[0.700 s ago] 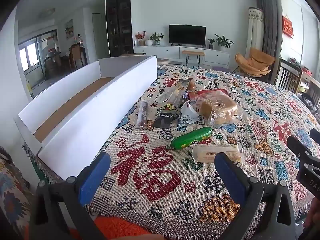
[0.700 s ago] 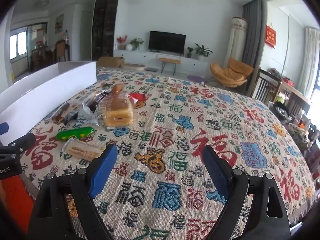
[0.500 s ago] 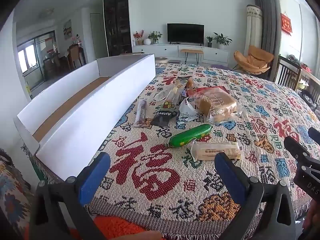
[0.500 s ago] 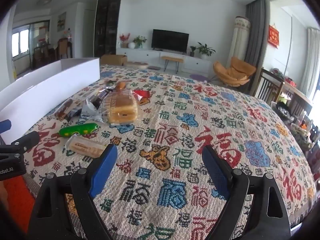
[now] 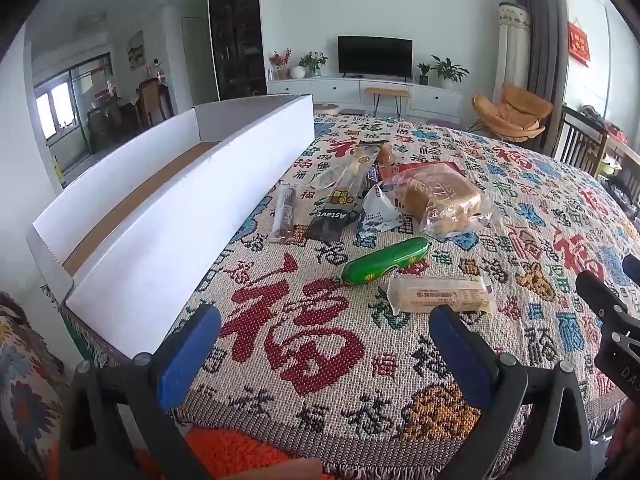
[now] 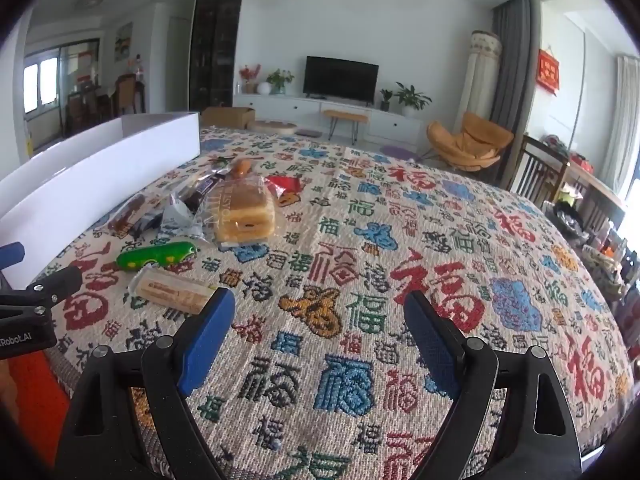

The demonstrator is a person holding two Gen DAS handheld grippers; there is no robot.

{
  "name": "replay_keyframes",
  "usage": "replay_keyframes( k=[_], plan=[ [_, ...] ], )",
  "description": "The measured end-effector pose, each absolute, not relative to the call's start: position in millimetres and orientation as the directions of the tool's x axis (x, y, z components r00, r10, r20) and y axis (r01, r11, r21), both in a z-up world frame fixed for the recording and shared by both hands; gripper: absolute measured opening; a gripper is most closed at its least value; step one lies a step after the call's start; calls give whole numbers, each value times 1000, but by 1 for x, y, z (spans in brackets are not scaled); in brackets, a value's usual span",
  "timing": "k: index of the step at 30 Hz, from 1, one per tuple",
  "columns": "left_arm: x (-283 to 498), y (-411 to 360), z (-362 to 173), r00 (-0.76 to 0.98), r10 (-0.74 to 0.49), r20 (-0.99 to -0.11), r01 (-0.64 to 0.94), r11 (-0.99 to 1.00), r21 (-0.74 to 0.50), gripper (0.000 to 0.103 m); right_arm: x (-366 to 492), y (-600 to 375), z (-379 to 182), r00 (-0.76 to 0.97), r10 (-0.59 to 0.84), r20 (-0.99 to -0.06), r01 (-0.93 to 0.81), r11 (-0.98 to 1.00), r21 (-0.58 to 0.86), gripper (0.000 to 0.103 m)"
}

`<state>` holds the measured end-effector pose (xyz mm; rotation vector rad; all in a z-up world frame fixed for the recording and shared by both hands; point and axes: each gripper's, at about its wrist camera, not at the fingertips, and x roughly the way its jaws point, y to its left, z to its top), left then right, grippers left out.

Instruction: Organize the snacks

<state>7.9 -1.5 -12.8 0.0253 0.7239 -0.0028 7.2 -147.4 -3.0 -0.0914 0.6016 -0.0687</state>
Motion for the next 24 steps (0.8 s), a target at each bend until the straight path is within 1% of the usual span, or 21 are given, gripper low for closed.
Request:
replay_keyframes(
  k=[24],
  plan=[
    [12, 0, -16, 736, 6, -677, 7, 1000, 16, 103, 7, -144, -6, 818, -80, -570, 26, 994, -103, 89]
  ],
)
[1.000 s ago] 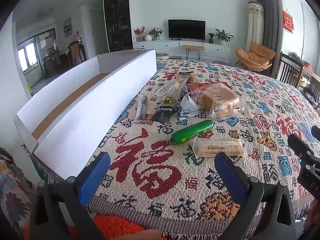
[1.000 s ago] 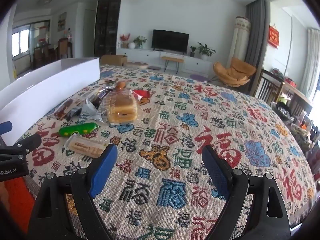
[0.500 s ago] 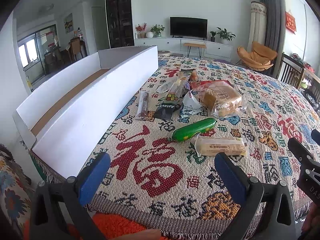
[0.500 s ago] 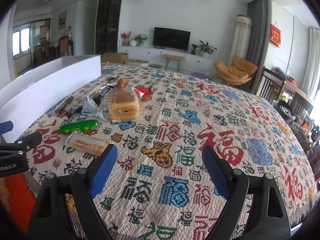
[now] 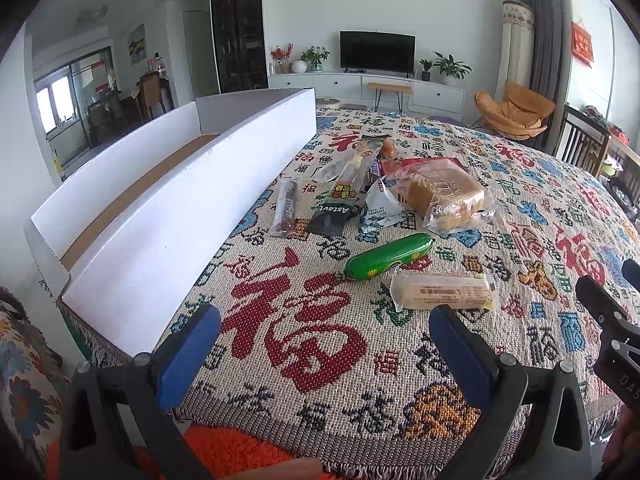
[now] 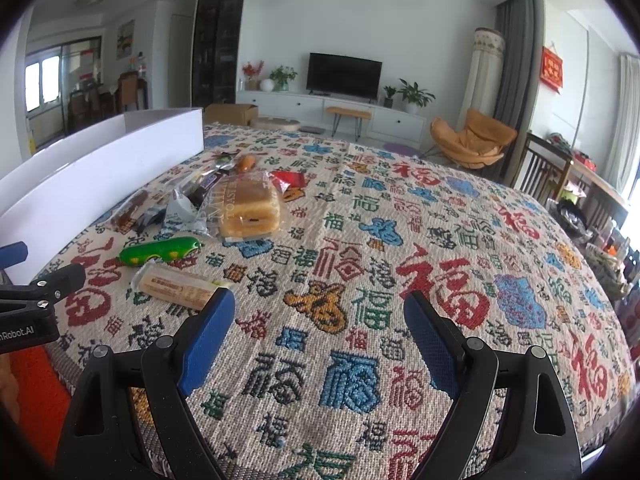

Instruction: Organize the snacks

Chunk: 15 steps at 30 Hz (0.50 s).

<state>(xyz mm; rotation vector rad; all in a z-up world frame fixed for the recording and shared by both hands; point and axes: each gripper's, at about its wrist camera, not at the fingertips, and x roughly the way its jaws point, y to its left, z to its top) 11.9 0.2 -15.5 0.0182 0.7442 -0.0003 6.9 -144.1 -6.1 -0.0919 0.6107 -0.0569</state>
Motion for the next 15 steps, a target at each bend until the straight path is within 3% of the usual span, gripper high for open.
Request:
replay_keyframes(
  k=[15],
  plan=[
    [12, 0, -18, 731, 6, -682, 8, 1000, 18, 103, 7, -144, -8, 813, -75, -577, 22, 995, -99, 89]
  ],
)
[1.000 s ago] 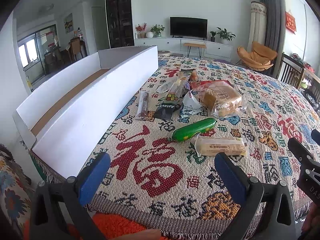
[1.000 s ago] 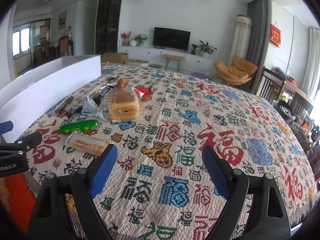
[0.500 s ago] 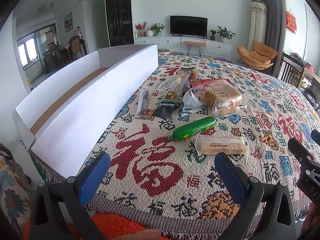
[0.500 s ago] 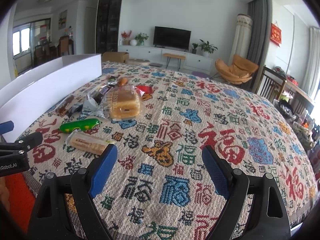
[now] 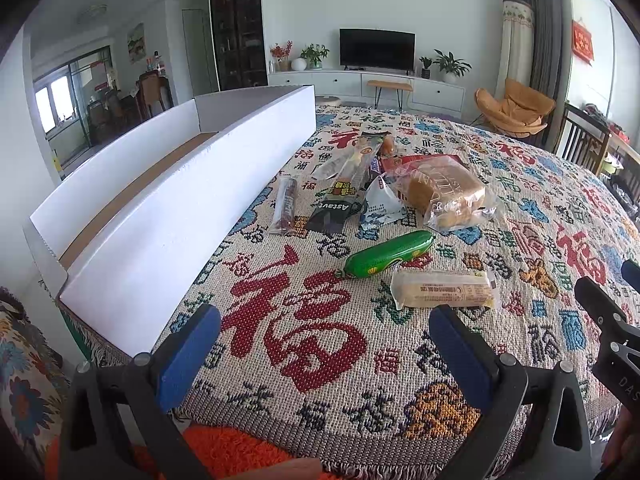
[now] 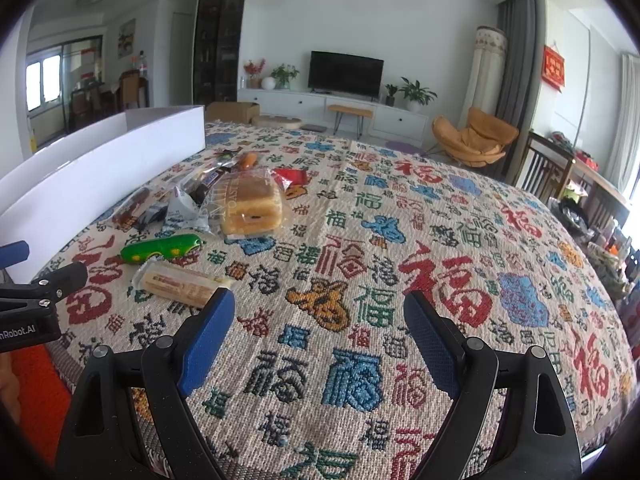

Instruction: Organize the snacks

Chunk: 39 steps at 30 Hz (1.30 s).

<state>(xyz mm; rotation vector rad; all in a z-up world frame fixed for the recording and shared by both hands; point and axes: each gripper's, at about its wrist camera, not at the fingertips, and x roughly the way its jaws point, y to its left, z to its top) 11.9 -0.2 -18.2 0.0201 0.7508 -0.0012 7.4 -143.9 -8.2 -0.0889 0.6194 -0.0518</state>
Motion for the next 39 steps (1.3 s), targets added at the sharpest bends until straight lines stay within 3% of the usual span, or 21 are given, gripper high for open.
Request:
replay_keyframes(
  k=[39],
  plan=[
    [14, 1, -20, 719, 6, -695, 5, 1000, 14, 103, 11, -142, -15, 799, -70, -597, 16, 995, -94, 89]
  ],
)
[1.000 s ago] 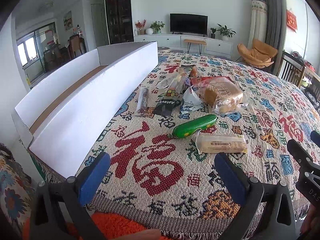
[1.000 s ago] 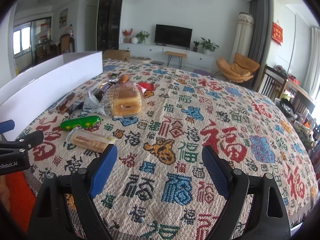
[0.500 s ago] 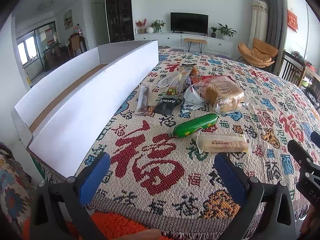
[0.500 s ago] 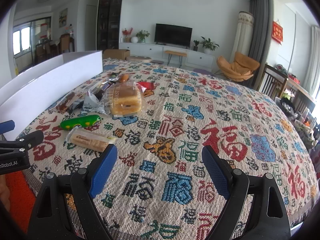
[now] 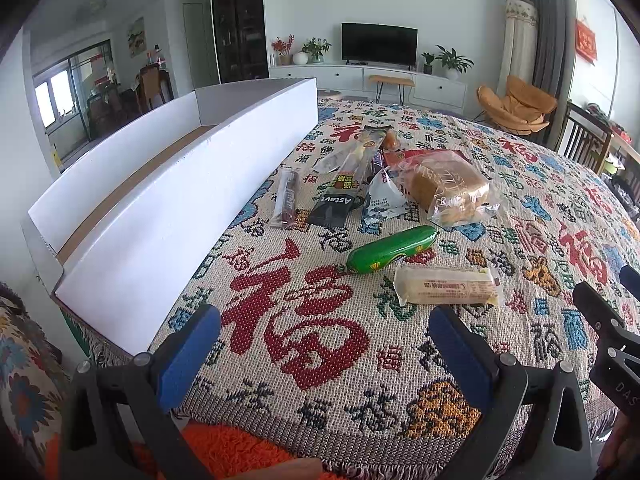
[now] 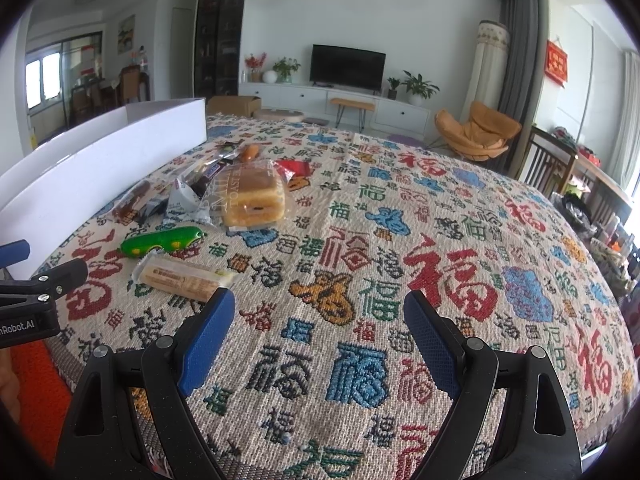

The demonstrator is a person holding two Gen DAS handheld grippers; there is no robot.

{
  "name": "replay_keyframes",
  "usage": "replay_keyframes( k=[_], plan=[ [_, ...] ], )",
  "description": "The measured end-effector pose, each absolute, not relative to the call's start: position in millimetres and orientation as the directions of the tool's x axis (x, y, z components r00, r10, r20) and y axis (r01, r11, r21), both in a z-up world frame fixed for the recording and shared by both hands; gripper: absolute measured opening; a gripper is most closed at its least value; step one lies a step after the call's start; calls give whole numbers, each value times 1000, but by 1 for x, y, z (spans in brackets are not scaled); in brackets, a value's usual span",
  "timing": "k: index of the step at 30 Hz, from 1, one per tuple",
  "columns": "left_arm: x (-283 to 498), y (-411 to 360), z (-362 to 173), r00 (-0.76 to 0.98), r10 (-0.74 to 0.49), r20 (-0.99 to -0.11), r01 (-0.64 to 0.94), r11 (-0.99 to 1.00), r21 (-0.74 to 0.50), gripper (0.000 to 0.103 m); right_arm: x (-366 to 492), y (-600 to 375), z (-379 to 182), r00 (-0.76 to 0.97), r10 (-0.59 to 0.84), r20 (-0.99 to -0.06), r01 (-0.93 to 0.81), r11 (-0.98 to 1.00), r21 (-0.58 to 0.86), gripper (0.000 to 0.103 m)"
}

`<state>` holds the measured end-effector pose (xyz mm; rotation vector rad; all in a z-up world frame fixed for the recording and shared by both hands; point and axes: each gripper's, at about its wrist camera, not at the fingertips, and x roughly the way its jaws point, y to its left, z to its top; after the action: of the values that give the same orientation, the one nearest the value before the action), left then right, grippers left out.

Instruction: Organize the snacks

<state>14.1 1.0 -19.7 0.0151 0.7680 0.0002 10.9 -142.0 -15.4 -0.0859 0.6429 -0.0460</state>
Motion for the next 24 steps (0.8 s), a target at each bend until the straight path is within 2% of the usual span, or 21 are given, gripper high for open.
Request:
replay_keyframes(
  k=[24],
  plan=[
    [15, 2, -20, 718, 5, -696, 5, 1000, 12, 103, 12, -141, -17, 794, -66, -604, 14, 996, -91, 89]
  ],
)
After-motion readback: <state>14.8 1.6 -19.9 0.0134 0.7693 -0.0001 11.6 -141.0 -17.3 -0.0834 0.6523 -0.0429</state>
